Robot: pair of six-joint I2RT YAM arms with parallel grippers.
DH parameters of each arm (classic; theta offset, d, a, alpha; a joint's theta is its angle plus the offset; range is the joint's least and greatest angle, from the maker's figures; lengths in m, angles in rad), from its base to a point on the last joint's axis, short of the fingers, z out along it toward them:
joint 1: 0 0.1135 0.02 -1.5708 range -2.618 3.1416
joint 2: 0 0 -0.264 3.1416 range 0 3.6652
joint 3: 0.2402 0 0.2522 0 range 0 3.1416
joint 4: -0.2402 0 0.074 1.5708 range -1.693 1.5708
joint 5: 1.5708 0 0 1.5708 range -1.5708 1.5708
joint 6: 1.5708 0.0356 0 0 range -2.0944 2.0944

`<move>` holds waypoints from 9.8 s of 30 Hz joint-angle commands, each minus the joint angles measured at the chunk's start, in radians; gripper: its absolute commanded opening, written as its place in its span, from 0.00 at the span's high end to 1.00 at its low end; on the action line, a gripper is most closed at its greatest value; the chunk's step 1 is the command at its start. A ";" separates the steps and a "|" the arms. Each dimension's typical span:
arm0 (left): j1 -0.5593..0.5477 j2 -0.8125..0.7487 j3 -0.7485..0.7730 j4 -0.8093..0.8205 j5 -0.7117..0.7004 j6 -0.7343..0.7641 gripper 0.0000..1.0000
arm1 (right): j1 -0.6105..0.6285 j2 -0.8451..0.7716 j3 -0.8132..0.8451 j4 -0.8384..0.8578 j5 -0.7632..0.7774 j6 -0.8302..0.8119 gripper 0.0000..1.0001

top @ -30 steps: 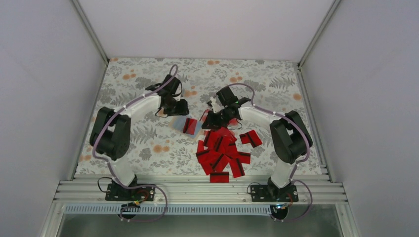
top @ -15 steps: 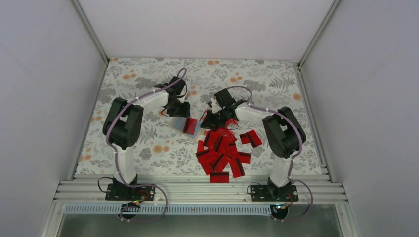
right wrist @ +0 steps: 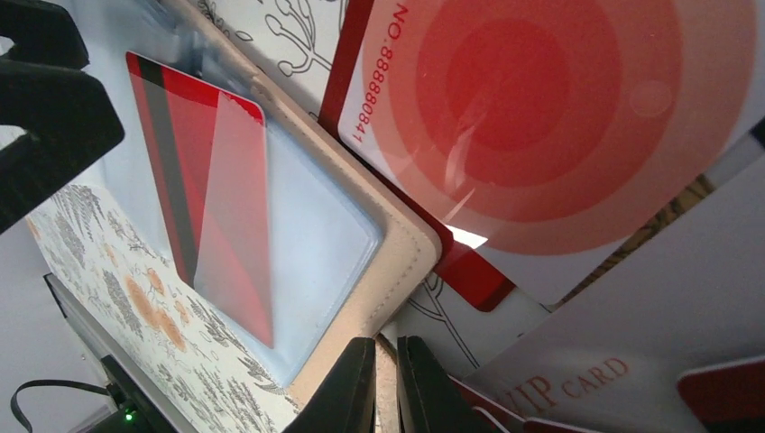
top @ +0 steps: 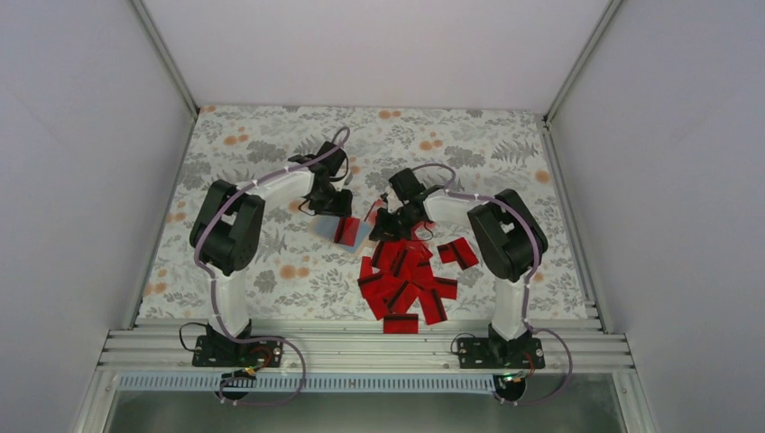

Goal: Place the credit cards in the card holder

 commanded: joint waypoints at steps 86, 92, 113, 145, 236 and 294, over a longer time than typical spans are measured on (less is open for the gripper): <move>-0.193 0.156 0.194 -0.221 -0.356 -0.213 0.48 | -0.003 0.069 0.013 0.034 -0.004 -0.057 0.94; -0.207 0.146 0.194 -0.219 -0.336 -0.215 0.51 | -0.004 0.076 0.008 0.038 -0.004 -0.059 0.94; -0.205 0.109 0.164 -0.155 -0.248 -0.233 0.65 | -0.003 0.089 0.063 0.019 0.005 -0.066 0.94; -0.110 -0.078 -0.021 -0.140 -0.172 -0.272 0.34 | -0.007 0.077 0.118 -0.051 0.010 -0.122 0.94; 0.125 -0.032 -0.390 0.363 0.434 -0.106 0.32 | -0.013 0.305 0.124 -0.026 -0.144 -0.288 0.96; 0.151 -0.115 -0.346 0.228 0.399 0.009 0.98 | -0.017 0.290 0.187 -0.063 -0.113 -0.281 0.92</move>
